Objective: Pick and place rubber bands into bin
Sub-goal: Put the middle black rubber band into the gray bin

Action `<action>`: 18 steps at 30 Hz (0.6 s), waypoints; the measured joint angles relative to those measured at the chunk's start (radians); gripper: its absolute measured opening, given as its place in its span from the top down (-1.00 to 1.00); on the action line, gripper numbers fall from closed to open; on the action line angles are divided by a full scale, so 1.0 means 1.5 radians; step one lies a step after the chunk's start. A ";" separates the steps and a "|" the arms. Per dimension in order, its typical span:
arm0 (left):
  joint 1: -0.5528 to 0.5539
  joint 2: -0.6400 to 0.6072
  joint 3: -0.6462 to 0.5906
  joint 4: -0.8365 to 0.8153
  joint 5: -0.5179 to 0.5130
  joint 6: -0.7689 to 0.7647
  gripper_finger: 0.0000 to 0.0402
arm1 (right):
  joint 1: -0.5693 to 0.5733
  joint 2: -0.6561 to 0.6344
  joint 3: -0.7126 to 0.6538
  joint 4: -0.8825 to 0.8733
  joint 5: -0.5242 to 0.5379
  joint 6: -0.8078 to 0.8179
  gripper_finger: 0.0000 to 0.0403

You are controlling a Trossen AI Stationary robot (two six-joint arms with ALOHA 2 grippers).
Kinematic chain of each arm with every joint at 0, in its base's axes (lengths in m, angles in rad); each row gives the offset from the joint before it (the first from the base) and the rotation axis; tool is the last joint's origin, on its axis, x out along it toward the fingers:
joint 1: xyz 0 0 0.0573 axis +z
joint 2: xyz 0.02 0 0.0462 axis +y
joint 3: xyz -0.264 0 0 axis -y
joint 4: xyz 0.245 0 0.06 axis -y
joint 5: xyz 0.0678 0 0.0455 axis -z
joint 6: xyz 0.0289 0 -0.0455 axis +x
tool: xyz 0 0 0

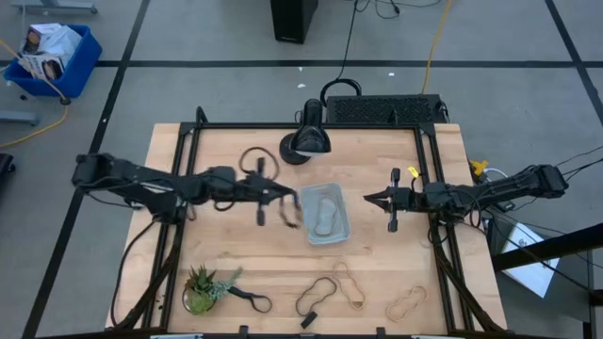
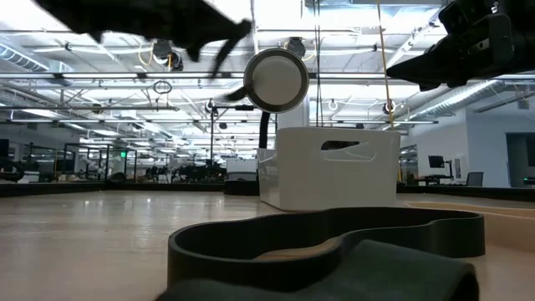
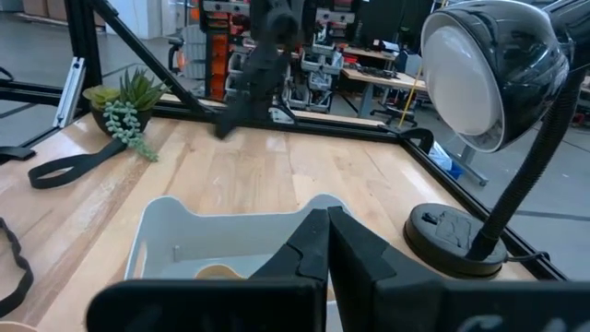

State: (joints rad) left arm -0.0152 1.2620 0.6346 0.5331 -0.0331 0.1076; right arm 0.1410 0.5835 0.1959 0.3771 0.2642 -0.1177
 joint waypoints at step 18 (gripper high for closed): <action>0.056 0.343 0.183 -0.004 0.070 0.043 0.99 | 0.000 0.000 0.000 -0.005 -0.002 -0.001 1.00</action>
State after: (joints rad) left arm 0.0694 1.7765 0.9090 0.5264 0.0726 0.1729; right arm 0.1406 0.5838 0.1955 0.3691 0.2615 -0.1184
